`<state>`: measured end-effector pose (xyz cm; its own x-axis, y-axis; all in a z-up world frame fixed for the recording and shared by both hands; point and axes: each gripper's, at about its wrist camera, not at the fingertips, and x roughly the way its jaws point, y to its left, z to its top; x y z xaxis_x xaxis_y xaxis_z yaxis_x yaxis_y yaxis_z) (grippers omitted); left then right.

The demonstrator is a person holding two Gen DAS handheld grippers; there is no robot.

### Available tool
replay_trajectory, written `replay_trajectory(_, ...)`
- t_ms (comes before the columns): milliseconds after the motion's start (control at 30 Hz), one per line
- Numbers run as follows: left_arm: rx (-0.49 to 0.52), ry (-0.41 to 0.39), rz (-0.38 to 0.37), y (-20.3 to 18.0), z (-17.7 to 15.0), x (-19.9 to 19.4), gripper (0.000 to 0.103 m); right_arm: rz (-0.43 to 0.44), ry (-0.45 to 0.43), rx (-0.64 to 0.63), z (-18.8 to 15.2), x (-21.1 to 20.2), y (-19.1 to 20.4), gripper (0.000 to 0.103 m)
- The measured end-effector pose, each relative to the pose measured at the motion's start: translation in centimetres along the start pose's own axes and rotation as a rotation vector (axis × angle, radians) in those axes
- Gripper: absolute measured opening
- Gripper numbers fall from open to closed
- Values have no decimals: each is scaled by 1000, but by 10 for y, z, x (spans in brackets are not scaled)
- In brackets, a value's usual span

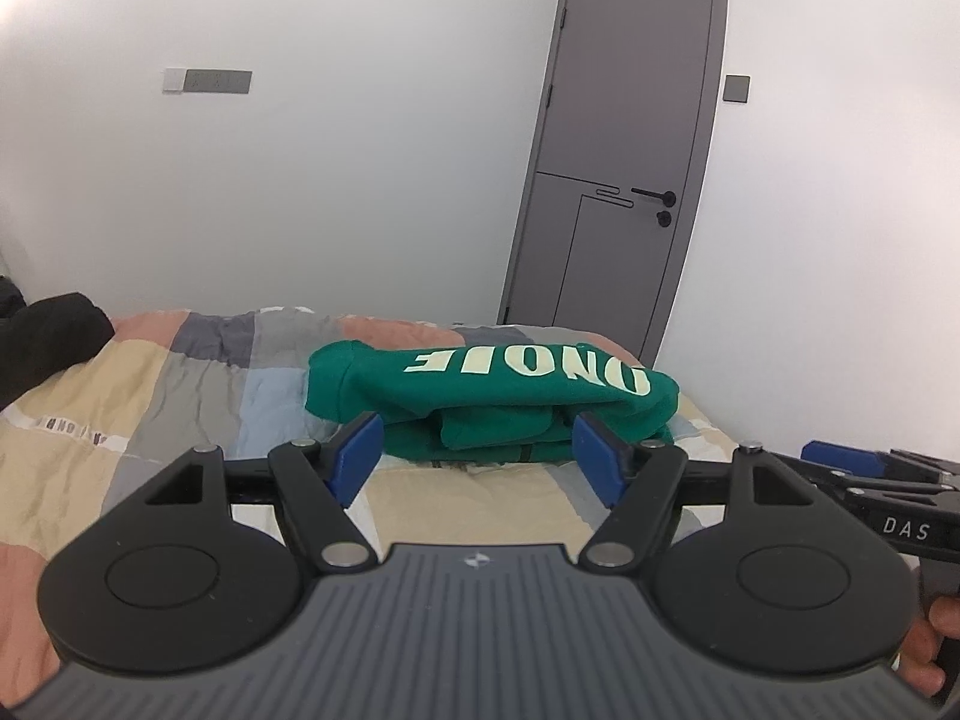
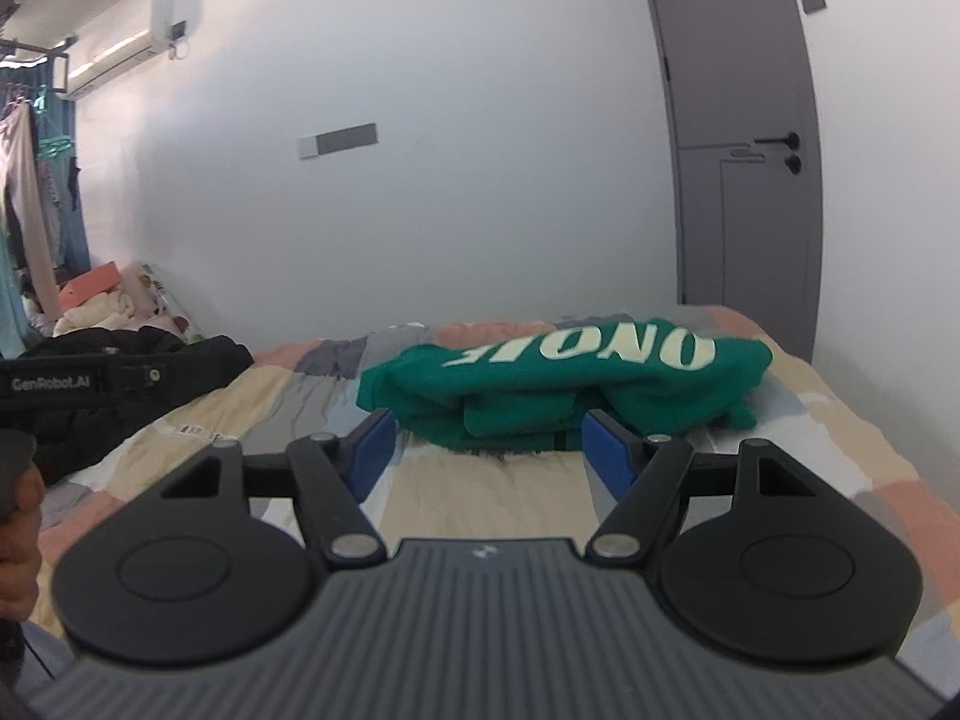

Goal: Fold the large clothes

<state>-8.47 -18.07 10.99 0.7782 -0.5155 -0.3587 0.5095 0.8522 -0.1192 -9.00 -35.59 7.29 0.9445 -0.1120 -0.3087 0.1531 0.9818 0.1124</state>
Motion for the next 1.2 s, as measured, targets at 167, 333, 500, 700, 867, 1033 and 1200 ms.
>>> replay_trajectory(167, 20, 14, 18, 5, -2, 5, 75, -16, -9, -35, -1, 1, 8, 72)
replay_trajectory(333, 25, 22, 19, 5, -4, 9, 77, -19, 4, -28, 0, 6, 6, 72)
replay_trajectory(500, 6, 26, 11, 8, -5, 14, 79, -32, 16, -14, 1, 9, 2, 72)
replay_trajectory(700, 14, 26, 11, 6, -6, 12, 87, -35, 23, -25, 1, 8, 2, 72)
replay_trajectory(867, 12, 19, 6, 6, -5, 9, 100, -53, 17, -35, 4, 6, 2, 77)
replay_trajectory(1033, 9, 16, 29, 5, -3, 7, 103, -84, 11, -17, 7, 6, -5, 103)
replay_trajectory(1200, 4, 18, 44, 5, -2, 7, 103, -95, 13, -10, 6, 5, -7, 103)
